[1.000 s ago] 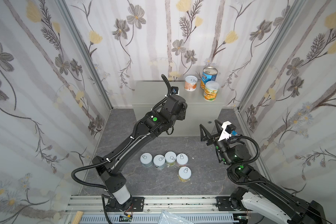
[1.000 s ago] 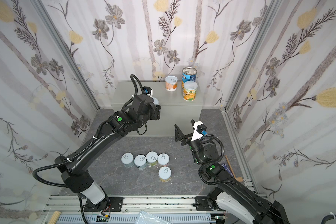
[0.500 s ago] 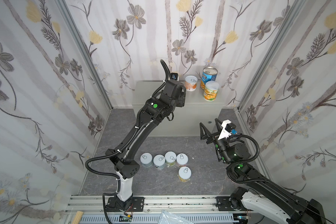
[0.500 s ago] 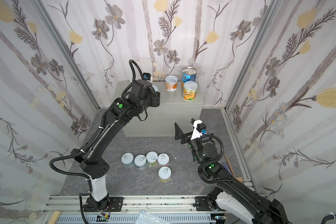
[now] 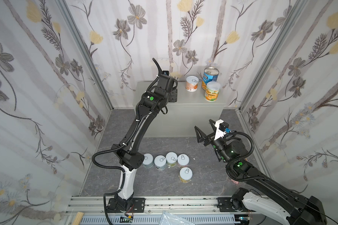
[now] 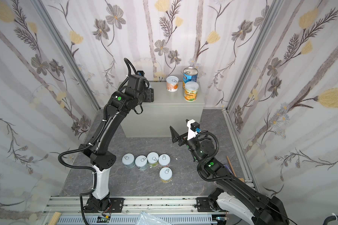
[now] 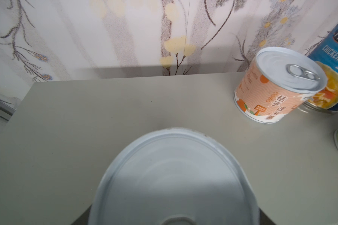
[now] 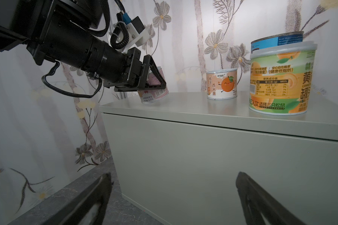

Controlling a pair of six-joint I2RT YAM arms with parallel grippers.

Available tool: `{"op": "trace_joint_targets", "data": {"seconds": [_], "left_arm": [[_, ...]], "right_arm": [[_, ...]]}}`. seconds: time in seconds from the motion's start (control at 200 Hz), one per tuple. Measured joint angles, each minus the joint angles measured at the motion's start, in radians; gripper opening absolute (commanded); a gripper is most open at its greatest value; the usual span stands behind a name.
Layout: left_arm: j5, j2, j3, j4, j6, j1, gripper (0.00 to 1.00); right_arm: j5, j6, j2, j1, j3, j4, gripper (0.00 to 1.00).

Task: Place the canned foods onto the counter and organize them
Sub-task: 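Lift the pink-labelled can with the left gripper up to the cabinet top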

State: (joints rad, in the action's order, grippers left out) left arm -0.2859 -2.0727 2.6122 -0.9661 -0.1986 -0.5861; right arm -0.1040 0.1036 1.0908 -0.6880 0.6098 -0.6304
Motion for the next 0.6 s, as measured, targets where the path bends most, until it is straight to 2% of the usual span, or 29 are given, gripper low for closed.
{"op": "trace_joint_targets", "data": {"seconds": [0.27, 0.325, 0.41, 0.44, 0.495, 0.6], "left_arm": [[0.025, -0.043, 0.000, 0.076, -0.015, 0.033, 0.00], [0.025, -0.048, 0.000, 0.090, -0.015, 0.037, 0.04], [0.026, -0.052, 0.000, 0.101, -0.015, 0.040, 0.15], [0.029, -0.052, 0.000, 0.101, -0.015, 0.041, 0.21], [0.033, -0.052, 0.000, 0.101, -0.014, 0.043, 0.38], [0.058, -0.050, 0.000, 0.101, -0.014, 0.044, 0.54]], "right_arm": [[-0.009, 0.000, 0.016, 0.000, 0.005, 0.002, 1.00], [-0.015, 0.000, 0.018, 0.000, 0.005, 0.002, 1.00], [-0.035, 0.000, 0.018, 0.000, 0.005, 0.002, 1.00], [-0.035, 0.000, 0.018, 0.000, 0.005, 0.002, 1.00], [-0.038, 0.000, 0.018, 0.000, 0.005, 0.002, 1.00], [-0.051, 0.000, 0.018, 0.000, 0.005, 0.002, 1.00]]}}
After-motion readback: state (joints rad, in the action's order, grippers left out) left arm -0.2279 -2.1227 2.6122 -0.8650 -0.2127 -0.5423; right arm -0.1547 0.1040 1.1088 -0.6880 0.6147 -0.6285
